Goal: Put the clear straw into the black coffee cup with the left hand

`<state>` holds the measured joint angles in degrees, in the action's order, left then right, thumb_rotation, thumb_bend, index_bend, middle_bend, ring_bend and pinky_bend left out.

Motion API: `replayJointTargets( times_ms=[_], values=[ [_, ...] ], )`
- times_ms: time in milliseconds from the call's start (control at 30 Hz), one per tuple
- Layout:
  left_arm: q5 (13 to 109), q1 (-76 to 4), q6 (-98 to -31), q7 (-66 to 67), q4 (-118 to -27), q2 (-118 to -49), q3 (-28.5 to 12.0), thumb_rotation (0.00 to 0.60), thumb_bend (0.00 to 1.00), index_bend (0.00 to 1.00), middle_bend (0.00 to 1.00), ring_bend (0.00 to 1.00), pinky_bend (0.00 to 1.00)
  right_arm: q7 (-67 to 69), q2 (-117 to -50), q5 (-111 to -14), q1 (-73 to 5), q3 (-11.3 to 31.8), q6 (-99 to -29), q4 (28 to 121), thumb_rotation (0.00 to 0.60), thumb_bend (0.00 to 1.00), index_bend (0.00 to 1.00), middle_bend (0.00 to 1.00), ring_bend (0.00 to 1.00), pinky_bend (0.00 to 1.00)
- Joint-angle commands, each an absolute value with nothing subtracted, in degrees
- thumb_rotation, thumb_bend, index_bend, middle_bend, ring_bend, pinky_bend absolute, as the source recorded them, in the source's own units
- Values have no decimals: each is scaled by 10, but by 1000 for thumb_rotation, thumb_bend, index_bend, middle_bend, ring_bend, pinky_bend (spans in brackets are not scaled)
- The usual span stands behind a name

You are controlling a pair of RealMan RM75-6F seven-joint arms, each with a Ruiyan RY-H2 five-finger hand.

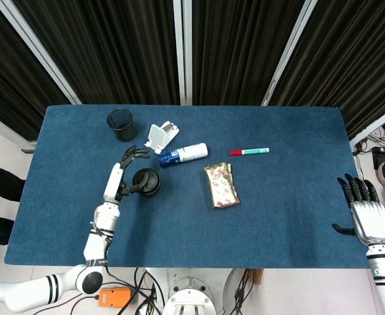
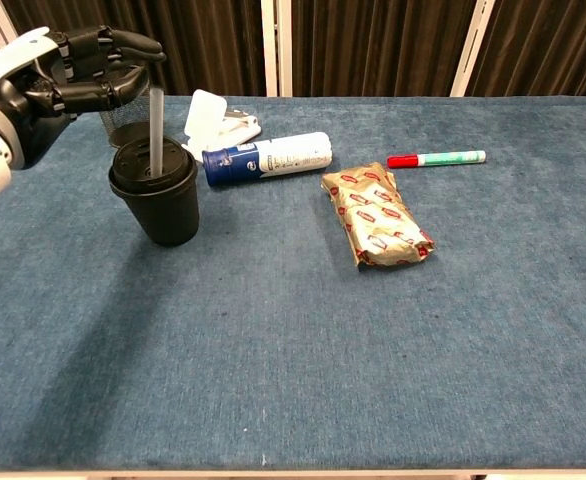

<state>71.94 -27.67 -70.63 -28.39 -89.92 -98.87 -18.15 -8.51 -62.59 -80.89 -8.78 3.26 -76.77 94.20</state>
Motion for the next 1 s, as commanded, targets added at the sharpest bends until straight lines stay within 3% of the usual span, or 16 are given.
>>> replayJointTargets(
  times_ms=[33, 200, 400, 567, 733, 1000],
  values=[
    [726, -274, -712, -279, -902, -985, -179, 600, 347, 313, 205, 0, 0, -84, -625, -809, -88, 33, -768, 942, 600, 33, 0, 11, 0, 38],
    [748, -262, -730, -256, -921, -946, -174, 600, 315, 256, 187, 0, 0, -81, -620, -810, -85, 34, -774, 943, 600, 33, 0, 11, 0, 38],
    [751, -224, -752, -135, -929, -825, -156, 600, 279, 232, 180, 0, 0, -57, -605, -810, -82, 40, -783, 941, 600, 33, 0, 11, 0, 38],
    [739, -184, -763, -14, -924, -727, -117, 600, 253, 232, 180, 0, 0, -29, -604, -817, -78, 47, -799, 927, 600, 33, 0, 11, 0, 39],
    [757, -139, -795, 79, -899, -683, -63, 600, 230, 232, 180, 0, 0, 5, -618, -843, -70, 48, -833, 902, 600, 33, 0, 11, 0, 38],
    [777, -70, -858, 84, -923, -649, -19, 600, 211, 232, 180, 0, 0, 24, -622, -869, -64, 41, -851, 896, 600, 34, 0, 11, 0, 38]
  ],
)
